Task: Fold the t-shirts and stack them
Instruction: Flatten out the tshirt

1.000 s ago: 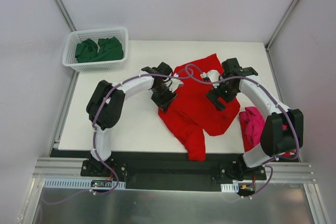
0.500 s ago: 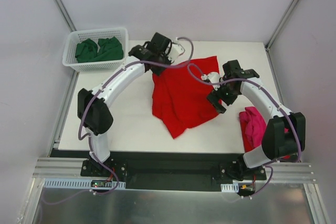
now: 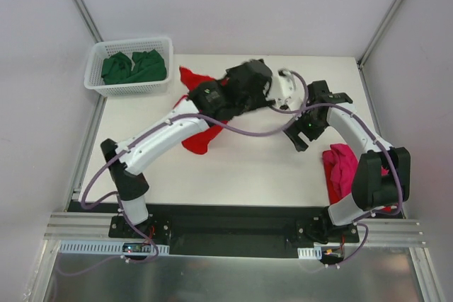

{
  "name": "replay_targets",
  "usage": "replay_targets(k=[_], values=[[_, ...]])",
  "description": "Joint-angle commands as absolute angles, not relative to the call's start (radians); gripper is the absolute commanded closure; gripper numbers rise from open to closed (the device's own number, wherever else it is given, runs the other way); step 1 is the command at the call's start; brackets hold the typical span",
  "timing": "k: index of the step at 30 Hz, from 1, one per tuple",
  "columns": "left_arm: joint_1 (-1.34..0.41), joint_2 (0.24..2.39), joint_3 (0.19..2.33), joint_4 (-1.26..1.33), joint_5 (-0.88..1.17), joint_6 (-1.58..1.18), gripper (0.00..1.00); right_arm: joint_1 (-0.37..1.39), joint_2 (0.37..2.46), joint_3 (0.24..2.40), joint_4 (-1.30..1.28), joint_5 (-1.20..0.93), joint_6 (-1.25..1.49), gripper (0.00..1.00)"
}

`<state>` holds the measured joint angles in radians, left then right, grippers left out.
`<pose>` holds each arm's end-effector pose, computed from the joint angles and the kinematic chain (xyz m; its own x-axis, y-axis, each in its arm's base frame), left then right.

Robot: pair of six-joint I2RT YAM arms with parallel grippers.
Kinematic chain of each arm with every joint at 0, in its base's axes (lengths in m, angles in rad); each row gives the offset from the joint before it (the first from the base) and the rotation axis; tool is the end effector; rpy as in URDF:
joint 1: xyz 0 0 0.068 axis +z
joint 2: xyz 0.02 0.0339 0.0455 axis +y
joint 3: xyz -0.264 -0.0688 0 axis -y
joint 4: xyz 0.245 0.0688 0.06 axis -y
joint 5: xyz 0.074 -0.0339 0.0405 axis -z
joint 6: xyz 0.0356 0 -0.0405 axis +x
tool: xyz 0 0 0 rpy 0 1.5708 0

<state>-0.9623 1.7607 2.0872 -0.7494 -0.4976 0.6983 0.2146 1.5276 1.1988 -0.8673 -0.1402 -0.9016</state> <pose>0.2304 -0.3010 0.4650 0.1239 0.8105 -0.5725 0.5125 0.4418 0.7363 0.2919 0.0687 0.2533 -0.3595 -0.8732 -0.3290 -0.8750 0.4380 -0.2064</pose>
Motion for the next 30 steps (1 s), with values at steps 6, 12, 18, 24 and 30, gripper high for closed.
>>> replay_targets(k=[6,12,18,24,30], values=[[-0.978,1.795,1.977,-0.755,-0.558,0.654,0.01,0.198,1.545,1.218,-0.859,-0.11,-0.887,0.0],[-0.694,1.784,2.197,-0.741,-0.615,0.693,0.01,0.195,1.54,1.229,-0.851,-0.165,-0.865,0.0],[-0.476,1.749,1.91,-0.73,-0.49,0.575,0.01,0.219,1.487,1.288,-0.828,-0.285,-0.807,0.0],[-0.448,1.763,1.573,-0.724,-0.309,0.43,0.01,0.409,1.43,1.31,-0.798,-0.252,-0.808,0.0],[-0.404,1.769,1.433,-0.726,-0.198,0.319,0.01,0.538,1.557,1.371,-0.732,-0.155,-0.756,0.01]])
